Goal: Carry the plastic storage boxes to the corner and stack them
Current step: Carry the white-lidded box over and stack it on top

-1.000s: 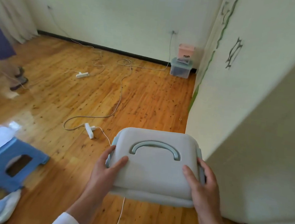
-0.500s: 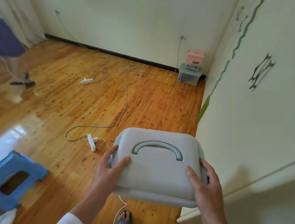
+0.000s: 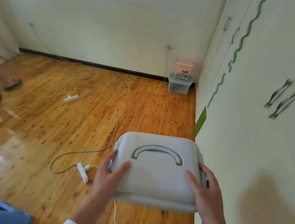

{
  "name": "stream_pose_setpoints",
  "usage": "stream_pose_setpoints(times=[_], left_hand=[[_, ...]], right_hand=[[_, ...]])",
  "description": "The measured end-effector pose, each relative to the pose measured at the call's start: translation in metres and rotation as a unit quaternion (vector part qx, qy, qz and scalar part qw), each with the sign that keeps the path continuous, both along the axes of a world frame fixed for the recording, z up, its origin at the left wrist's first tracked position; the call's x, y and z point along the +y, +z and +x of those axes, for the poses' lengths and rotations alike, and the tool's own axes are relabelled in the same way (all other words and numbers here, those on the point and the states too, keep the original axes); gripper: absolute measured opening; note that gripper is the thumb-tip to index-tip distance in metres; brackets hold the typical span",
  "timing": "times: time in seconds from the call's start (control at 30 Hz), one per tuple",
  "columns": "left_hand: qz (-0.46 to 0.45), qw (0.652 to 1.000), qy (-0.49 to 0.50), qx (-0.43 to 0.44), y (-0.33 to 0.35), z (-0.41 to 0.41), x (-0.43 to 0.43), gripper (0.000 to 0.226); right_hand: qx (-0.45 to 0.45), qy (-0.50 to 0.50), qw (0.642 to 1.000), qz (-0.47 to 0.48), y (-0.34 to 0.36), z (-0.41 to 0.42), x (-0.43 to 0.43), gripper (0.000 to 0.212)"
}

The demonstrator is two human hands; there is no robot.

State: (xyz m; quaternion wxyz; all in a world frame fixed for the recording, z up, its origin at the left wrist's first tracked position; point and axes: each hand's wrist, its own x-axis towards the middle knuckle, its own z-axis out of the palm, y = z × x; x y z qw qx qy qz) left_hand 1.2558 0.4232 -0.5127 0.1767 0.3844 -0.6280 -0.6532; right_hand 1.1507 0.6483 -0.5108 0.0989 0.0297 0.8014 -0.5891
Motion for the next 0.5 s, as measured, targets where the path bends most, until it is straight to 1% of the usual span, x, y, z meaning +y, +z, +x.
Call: stream_pose_setpoints(times=[0.13, 0.33, 0.5], left_hand=[[0.017, 1.000, -0.009, -0.010, 0.001, -0.027, -0.019, 0.057], [0.018, 0.999, -0.019, -0.020, -0.002, -0.081, -0.040, 0.055], [0.008, 1.000, -0.015, -0.023, -0.006, -0.148, -0.058, 0.057]], right_hand=[[-0.004, -0.011, 1.000, 0.003, 0.004, -0.022, -0.018, 0.057], [-0.015, -0.017, 1.000, 0.010, 0.002, -0.072, -0.040, 0.057], [-0.013, -0.012, 1.000, 0.012, -0.004, -0.139, -0.059, 0.058]])
